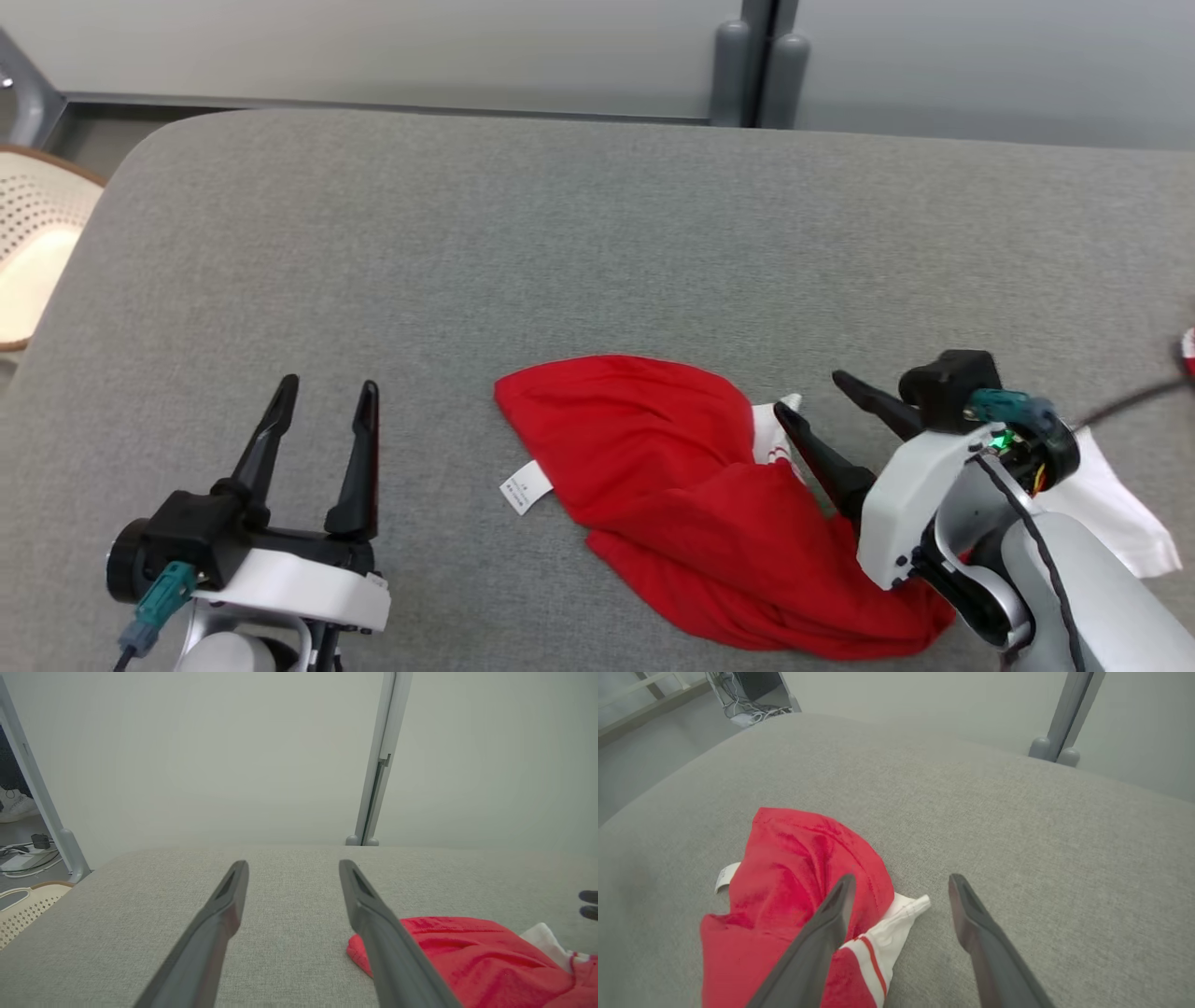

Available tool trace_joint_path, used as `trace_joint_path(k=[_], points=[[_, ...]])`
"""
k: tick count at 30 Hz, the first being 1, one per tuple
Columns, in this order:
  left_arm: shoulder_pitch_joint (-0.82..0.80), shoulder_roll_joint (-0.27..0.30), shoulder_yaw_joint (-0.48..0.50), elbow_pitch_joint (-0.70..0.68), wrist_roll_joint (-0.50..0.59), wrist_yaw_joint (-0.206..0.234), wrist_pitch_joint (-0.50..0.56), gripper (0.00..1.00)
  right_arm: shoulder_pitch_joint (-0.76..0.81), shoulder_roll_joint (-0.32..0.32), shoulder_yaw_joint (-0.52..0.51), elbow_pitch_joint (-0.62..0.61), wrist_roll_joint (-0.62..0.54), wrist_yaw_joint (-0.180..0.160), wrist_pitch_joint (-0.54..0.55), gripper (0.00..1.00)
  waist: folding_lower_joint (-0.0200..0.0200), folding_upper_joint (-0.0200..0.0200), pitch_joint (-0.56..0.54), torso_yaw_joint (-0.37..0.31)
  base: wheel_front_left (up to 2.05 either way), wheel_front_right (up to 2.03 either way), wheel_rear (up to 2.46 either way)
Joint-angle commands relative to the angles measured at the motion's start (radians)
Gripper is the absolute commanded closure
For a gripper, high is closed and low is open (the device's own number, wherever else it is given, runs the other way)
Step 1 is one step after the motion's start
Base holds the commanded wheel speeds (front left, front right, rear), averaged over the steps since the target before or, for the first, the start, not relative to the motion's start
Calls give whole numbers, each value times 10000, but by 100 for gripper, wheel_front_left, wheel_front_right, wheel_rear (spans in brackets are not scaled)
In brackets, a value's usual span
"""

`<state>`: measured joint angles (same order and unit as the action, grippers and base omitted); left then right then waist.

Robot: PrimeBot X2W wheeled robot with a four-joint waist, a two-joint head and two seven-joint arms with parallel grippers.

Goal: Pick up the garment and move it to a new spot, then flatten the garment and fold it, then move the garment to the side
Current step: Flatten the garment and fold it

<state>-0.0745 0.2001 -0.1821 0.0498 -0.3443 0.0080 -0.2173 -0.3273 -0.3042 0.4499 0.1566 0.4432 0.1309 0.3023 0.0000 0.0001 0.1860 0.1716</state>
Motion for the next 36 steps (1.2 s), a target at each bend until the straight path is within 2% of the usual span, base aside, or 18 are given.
trace_joint_path(k=[1,11,12,13,14,19,26,31,36], points=[[-295,-79,-73,134,-58,-100,-113,0,-263,-265,322,574,204,-4,297,0,0,-1,118,291,0,0,0],[-457,-217,-113,543,-82,-209,-319,0,-719,-350,859,1985,1061,-4,962,0,0,-1,280,557,0,0,0],[-483,-230,-117,562,-76,-225,-342,0,-803,-365,910,2068,1053,-3,1015,57,0,-1,301,569,0,0,0],[-513,-236,-117,587,-73,-238,-361,0,-822,-352,949,2197,1158,-3,1142,82,0,-1,320,582,0,0,0],[-545,-245,-119,612,-67,-225,-373,0,-826,-306,961,2295,1264,-3,1171,100,0,-1,341,593,0,0,0],[-633,-284,-124,685,-46,-271,-403,0,-965,-235,860,2438,1427,-4,724,100,0,-1,414,632,0,0,0],[-641,-284,-43,697,-5,-236,-454,0,-1008,-294,483,1949,1331,-4,-696,100,0,-1,430,533,0,0,0],[-534,-244,42,648,20,-136,-467,0,-957,-351,80,1188,862,-4,-1902,100,0,-1,282,307,0,0,0],[-366,-155,84,569,61,-86,-466,0,-241,-141,-768,-281,115,-4,-3032,100,0,-1,115,22,0,0,0]])
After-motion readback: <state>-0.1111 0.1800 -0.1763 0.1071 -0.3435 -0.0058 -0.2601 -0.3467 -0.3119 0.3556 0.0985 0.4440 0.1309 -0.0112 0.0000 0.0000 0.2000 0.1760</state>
